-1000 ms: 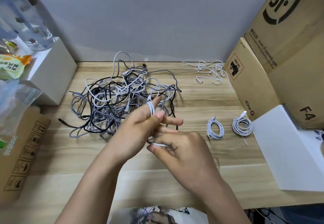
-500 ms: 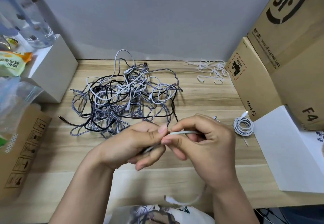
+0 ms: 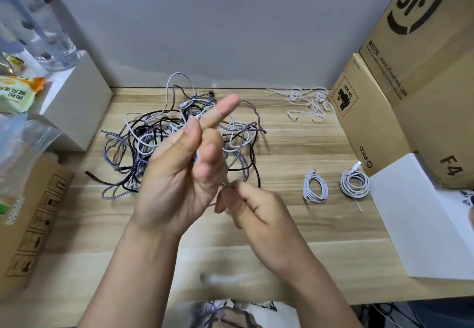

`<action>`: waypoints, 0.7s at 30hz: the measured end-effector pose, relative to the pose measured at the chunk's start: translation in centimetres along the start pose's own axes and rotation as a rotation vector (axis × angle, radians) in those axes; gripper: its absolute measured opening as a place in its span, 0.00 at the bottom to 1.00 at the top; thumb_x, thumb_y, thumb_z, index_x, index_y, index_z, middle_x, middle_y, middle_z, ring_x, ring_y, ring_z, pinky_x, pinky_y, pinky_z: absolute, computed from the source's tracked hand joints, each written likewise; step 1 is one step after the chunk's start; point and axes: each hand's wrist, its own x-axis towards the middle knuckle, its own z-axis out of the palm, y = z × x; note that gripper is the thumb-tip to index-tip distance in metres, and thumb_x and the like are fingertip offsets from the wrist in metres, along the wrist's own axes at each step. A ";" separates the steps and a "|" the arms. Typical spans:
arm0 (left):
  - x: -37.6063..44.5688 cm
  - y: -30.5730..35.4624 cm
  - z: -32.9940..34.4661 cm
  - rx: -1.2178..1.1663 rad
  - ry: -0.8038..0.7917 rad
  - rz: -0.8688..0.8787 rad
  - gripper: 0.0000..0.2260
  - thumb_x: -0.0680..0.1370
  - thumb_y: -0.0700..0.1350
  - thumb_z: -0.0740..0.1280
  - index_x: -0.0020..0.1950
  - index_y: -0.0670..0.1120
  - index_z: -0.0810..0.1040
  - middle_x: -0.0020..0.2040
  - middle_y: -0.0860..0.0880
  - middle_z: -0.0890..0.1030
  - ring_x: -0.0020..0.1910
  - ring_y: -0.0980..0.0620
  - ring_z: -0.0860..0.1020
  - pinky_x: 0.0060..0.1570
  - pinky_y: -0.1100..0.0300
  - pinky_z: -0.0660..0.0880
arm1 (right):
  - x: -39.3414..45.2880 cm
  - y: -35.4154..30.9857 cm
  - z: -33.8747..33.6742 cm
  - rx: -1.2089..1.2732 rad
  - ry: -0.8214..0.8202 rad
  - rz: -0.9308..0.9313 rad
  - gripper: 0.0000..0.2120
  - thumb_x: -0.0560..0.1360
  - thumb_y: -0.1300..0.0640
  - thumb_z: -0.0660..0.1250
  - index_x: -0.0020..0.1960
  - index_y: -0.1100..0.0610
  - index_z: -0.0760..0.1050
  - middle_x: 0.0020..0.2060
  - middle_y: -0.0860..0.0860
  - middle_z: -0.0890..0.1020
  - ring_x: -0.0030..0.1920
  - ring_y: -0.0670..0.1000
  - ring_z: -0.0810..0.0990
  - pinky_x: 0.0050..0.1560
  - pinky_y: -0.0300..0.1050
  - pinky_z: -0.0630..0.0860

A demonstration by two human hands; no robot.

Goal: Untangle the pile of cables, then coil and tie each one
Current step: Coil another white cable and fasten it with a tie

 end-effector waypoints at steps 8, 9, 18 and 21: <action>0.0 -2.7 -0.6 0.678 0.144 0.038 0.22 0.78 0.47 0.56 0.72 0.49 0.57 0.39 0.48 0.85 0.36 0.52 0.83 0.38 0.65 0.77 | -0.9 0.0 -1.0 -0.110 0.169 -0.082 0.14 0.72 0.44 0.65 0.39 0.55 0.76 0.24 0.51 0.71 0.27 0.50 0.67 0.30 0.47 0.67; -0.1 -2.8 -0.9 0.810 0.153 0.035 0.22 0.79 0.49 0.57 0.72 0.50 0.57 0.38 0.48 0.84 0.36 0.54 0.83 0.38 0.65 0.77 | -0.9 -0.1 -1.2 -0.077 0.202 -0.065 0.11 0.71 0.45 0.68 0.39 0.53 0.78 0.23 0.48 0.72 0.26 0.47 0.67 0.29 0.44 0.67; -0.9 -2.7 -1.2 0.924 -0.087 -0.189 0.12 0.78 0.51 0.59 0.46 0.46 0.79 0.26 0.53 0.67 0.24 0.58 0.65 0.26 0.68 0.62 | -0.7 -0.9 -3.0 -0.088 0.407 -0.141 0.06 0.59 0.54 0.79 0.32 0.52 0.82 0.23 0.39 0.73 0.27 0.43 0.73 0.31 0.34 0.66; -1.0 -2.6 -1.6 0.743 -0.174 -0.297 0.17 0.76 0.57 0.60 0.42 0.46 0.80 0.26 0.55 0.64 0.25 0.57 0.60 0.26 0.68 0.59 | -0.7 -0.7 -3.7 -0.024 0.490 -0.114 0.09 0.55 0.54 0.79 0.31 0.50 0.80 0.21 0.41 0.71 0.24 0.43 0.64 0.28 0.32 0.61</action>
